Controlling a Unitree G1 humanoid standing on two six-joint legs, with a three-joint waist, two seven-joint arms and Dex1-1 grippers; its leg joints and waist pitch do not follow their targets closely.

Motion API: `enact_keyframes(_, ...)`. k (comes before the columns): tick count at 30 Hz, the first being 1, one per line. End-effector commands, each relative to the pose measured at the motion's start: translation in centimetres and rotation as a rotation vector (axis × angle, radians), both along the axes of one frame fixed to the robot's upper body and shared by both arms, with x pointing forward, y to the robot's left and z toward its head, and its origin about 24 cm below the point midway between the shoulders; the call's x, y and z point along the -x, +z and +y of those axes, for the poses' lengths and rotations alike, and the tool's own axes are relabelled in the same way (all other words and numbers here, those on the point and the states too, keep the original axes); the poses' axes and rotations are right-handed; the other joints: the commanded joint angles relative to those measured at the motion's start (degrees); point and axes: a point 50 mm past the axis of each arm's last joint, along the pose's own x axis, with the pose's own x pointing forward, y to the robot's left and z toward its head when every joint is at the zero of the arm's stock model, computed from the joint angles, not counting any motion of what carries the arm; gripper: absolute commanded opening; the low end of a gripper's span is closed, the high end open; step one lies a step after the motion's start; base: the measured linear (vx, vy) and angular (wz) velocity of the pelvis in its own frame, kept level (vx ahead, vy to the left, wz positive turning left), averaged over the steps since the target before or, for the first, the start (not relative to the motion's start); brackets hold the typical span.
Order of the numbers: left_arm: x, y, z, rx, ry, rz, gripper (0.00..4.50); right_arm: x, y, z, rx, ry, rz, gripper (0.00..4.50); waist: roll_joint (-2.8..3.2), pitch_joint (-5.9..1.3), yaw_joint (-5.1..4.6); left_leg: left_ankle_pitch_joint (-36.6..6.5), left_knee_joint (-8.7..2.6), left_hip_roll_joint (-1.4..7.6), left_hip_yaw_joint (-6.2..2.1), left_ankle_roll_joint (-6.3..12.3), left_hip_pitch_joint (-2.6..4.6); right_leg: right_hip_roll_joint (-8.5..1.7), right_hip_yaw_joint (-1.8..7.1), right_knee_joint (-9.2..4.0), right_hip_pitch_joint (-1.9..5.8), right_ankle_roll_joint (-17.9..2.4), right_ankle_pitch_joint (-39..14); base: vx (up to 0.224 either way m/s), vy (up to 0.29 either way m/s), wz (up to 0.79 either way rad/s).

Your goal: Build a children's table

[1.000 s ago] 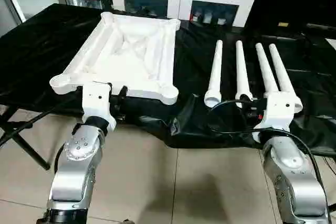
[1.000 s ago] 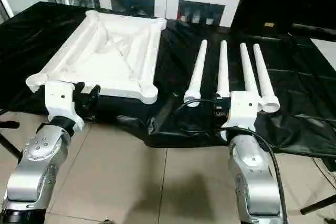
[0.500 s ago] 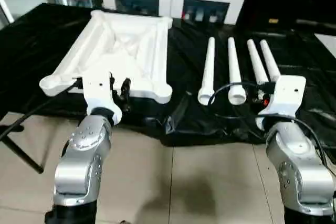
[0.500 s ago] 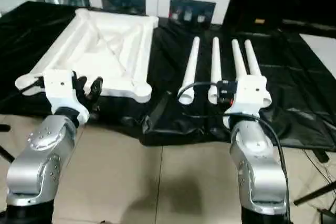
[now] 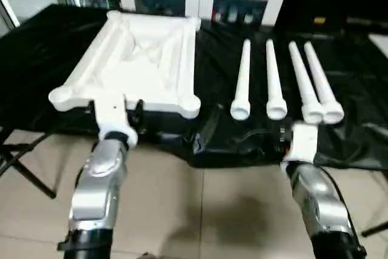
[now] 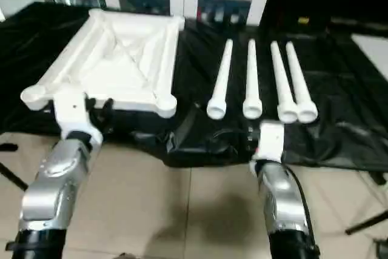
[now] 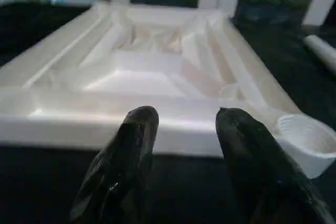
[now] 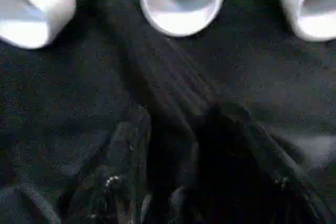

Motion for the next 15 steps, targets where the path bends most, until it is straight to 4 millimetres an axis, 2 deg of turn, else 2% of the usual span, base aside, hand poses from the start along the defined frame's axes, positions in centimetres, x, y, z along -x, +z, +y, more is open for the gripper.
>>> enact_keyframes(1, 0.5, 1.8, -0.8, -0.016, -0.069, -0.072, 2.23, -0.2, 3.7, -0.2, -0.023, -0.052, -0.129, 2.08, -0.44, -3.70, 0.48, 0.85, -4.07, 4.68, -1.90, 4.95, 1.14, -5.64, 3.12, -3.03, 2.67, -13.99, 12.70, 0.000, 0.000, 0.00)
enact_keyframes(2, 0.8, 2.6, -1.0, -0.017, -0.093, -0.113, 2.23, 0.1, 5.6, 0.0, 0.006, -0.030, -0.215, 2.08, -2.23, -3.62, 0.54, 0.51, -4.23, 4.88, -1.85, 5.49, 1.02, -5.76, 3.07, -2.98, 2.75, -13.29, 10.21, 0.000, 0.000, 0.00)
enact_keyframes(3, 1.0, 3.1, -1.2, -0.011, -0.112, -0.136, 2.23, 0.3, 6.5, 0.2, 0.016, -0.012, -0.236, 2.08, -2.04, -3.60, 0.82, 0.15, -4.21, 4.95, -1.75, 5.48, 1.22, -5.84, 3.07, -3.10, 2.55, -12.88, 8.65, 0.000, 0.000, 0.00)
enact_keyframes(4, 1.2, 3.4, -1.3, -0.005, -0.123, -0.157, 2.23, 0.4, 7.0, 0.3, 0.012, -0.003, -0.251, 2.08, -1.55, -3.41, 0.84, -0.93, -4.34, 5.09, -1.76, 4.90, 1.46, -5.71, 3.08, -3.28, 2.08, -12.10, 6.01, 0.000, 0.000, 0.00)
enact_keyframes(5, 1.6, 3.9, -1.5, 0.016, -0.142, -0.184, 2.23, 0.8, 8.6, 0.6, -0.012, 0.005, -0.315, 2.08, -1.87, -3.14, 0.60, -2.49, -4.66, 5.15, -1.79, 3.92, 1.60, -5.49, 3.05, -3.51, 1.89, -11.45, 3.38, 0.000, 0.000, 0.00)
enact_keyframes(6, 1.7, 4.0, -1.5, 0.020, -0.146, -0.189, 2.20, 0.9, 8.9, 0.7, -0.016, 0.006, -0.330, 2.35, -1.79, -3.10, 0.57, -3.13, -4.76, 5.19, -1.84, 3.36, 1.63, -5.46, 3.10, -3.55, 1.83, -11.11, 2.76, 0.000, 0.000, 0.00)
enact_keyframes(7, 2.0, 4.2, -1.8, 0.031, -0.150, -0.205, 2.39, 1.2, 10.3, 1.4, -0.012, 0.056, -0.389, 2.43, -1.96, -2.99, 0.38, -4.61, -4.95, 5.15, -1.83, 2.15, 1.79, -5.28, 3.09, -3.78, 1.59, -10.50, 1.53, 0.000, 0.000, 0.00)
enact_keyframes(9, 2.2, 4.4, -2.0, 0.057, -0.158, -0.220, 2.51, 1.4, 11.5, 1.9, 0.005, 0.097, -0.448, 2.48, -1.86, -2.84, 0.15, -8.01, -5.31, 5.09, -1.95, 0.10, 1.87, -5.16, 3.15, -4.15, 1.43, -9.36, -1.68, 0.000, 0.000, 0.00)
enact_keyframes(10, 2.3, 4.5, -2.2, 0.067, -0.160, -0.226, 2.61, 1.5, 12.3, 2.4, 0.031, 0.133, -0.487, 2.62, -2.70, -2.80, -0.09, -9.65, -5.45, 5.13, -1.90, -1.02, 1.94, -5.14, 3.19, -4.52, 1.38, -8.73, -3.71, 0.000, 0.000, 0.00)
enact_keyframes(11, 2.3, 4.6, -2.4, 0.071, -0.165, -0.231, 2.68, 1.5, 13.0, 2.7, 0.070, 0.158, -0.515, 2.77, -2.41, -2.80, 0.10, -10.23, -5.49, 5.06, -2.00, -1.74, 2.00, -5.21, 3.21, -4.62, 1.31, -8.13, -5.04, 0.000, 0.000, 0.00)
enact_keyframes(12, 2.3, 4.6, -2.6, 0.053, -0.180, -0.232, 2.77, 1.5, 13.7, 2.6, 0.127, 0.158, -0.546, 2.85, -2.45, -2.71, 0.00, -10.74, -5.52, 4.99, -1.95, -2.05, 1.95, -5.14, 3.27, -4.71, 1.19, -7.78, -5.63, 0.000, 0.000, 0.00)
enact_keyframes(13, 2.4, 4.6, -3.1, 0.024, -0.205, -0.235, 2.84, 1.4, 14.4, 2.7, 0.170, 0.171, -0.570, 2.87, -3.01, -2.71, 0.04, -11.04, -5.59, 4.96, -2.02, -2.57, 1.82, -5.15, 3.26, -4.83, 1.22, -7.00, -7.25, 0.000, 0.000, 0.00)
enact_keyframes(15, 2.5, 4.5, -3.2, 0.015, -0.214, -0.236, 2.91, 1.4, 14.5, 2.7, 0.161, 0.181, -0.562, 3.01, -2.92, -2.64, -0.11, -11.42, -5.62, 4.80, -1.97, -3.11, 1.80, -5.09, 3.39, -4.93, 0.99, -5.97, -7.87, 0.000, 0.000, 0.00)
